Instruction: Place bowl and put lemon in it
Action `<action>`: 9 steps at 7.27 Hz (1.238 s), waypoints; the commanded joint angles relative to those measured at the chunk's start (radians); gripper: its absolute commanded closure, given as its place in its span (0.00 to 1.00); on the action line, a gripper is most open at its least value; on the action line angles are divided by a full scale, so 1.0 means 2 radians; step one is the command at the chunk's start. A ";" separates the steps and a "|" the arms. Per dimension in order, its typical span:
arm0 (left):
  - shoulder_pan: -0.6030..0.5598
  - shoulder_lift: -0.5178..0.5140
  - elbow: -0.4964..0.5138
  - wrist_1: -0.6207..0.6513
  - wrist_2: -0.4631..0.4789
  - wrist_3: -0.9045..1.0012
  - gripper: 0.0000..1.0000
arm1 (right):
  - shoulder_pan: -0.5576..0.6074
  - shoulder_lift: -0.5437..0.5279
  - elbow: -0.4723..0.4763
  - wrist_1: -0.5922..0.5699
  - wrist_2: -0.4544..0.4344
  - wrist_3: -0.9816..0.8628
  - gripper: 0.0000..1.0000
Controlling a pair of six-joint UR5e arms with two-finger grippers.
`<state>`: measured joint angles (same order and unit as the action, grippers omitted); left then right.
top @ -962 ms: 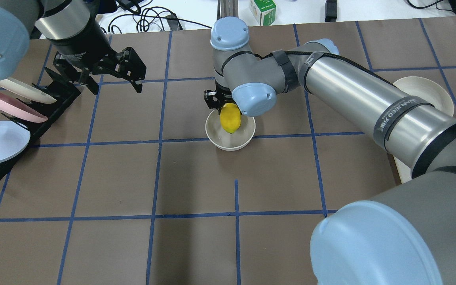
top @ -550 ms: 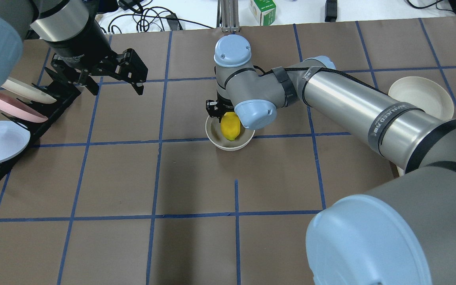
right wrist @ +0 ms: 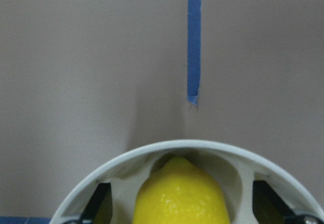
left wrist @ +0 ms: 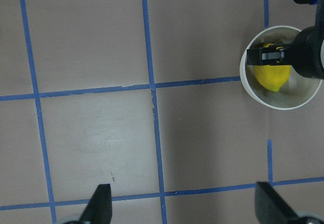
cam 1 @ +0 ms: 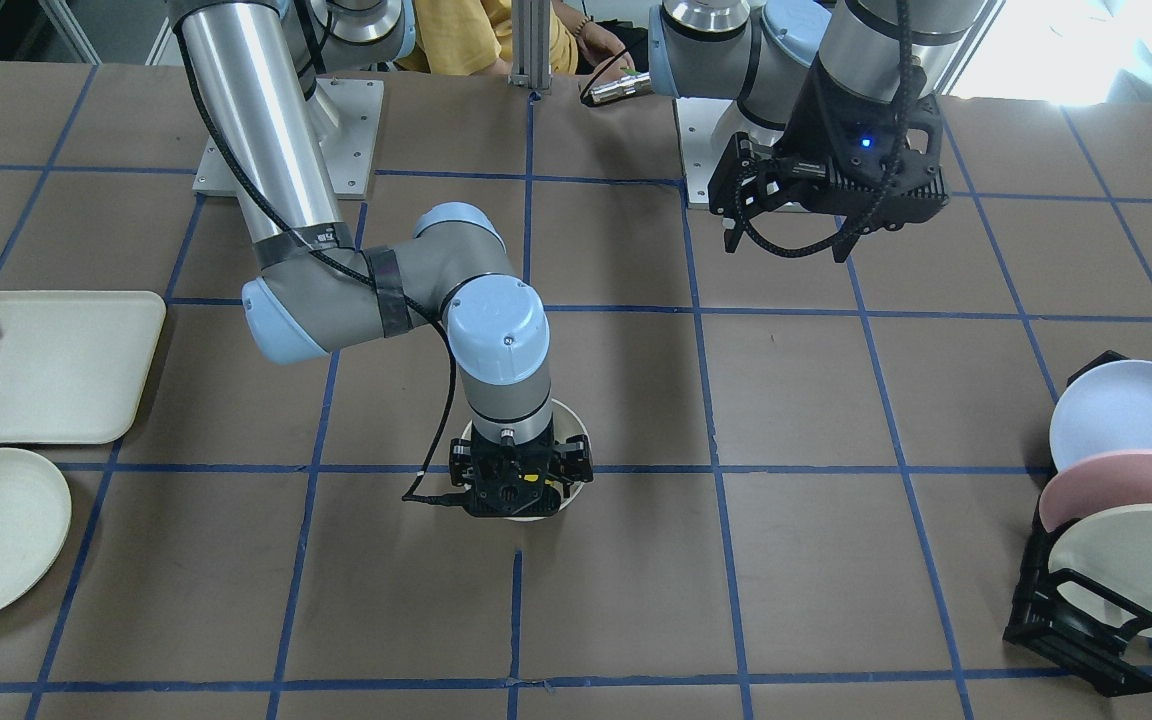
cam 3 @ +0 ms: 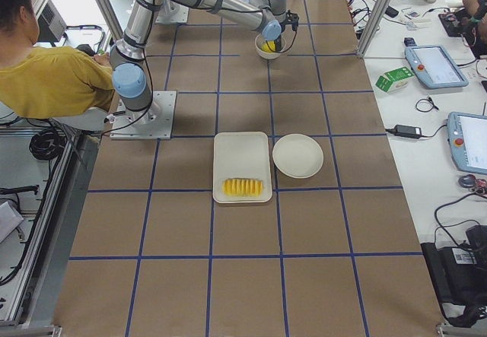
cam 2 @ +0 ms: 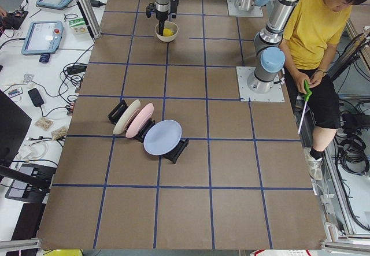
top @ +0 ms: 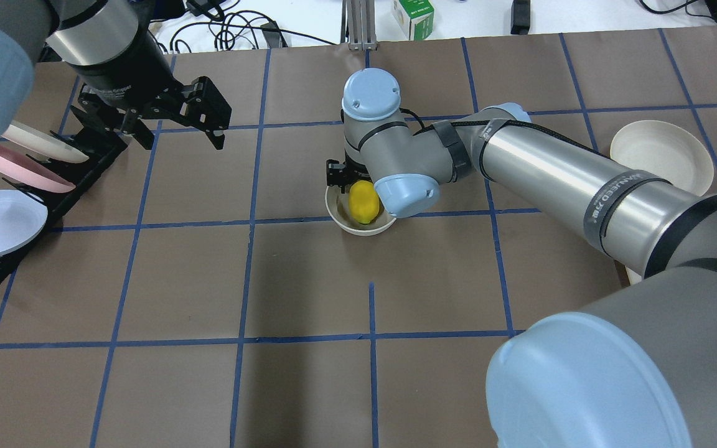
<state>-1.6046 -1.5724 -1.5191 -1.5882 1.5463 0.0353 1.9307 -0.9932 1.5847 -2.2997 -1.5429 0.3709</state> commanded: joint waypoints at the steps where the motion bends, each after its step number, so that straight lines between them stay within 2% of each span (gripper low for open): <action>1: 0.000 0.001 -0.001 -0.001 -0.001 0.001 0.00 | -0.017 -0.054 -0.005 0.074 -0.002 -0.005 0.00; 4: 0.002 0.006 -0.003 0.000 0.000 0.002 0.00 | -0.114 -0.156 -0.007 0.205 0.005 -0.036 0.00; 6: 0.002 0.006 -0.007 0.002 -0.003 0.002 0.00 | -0.185 -0.222 -0.003 0.307 0.005 -0.139 0.00; 7: 0.002 0.006 -0.007 0.002 -0.004 0.002 0.00 | -0.207 -0.251 -0.005 0.335 -0.001 -0.167 0.00; 9: 0.002 0.005 -0.007 0.002 -0.004 0.002 0.00 | -0.211 -0.297 0.001 0.389 0.003 -0.167 0.00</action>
<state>-1.6015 -1.5610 -1.5324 -1.5846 1.5393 0.0399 1.5209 -1.5339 1.5820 -1.5962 -1.5409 0.0488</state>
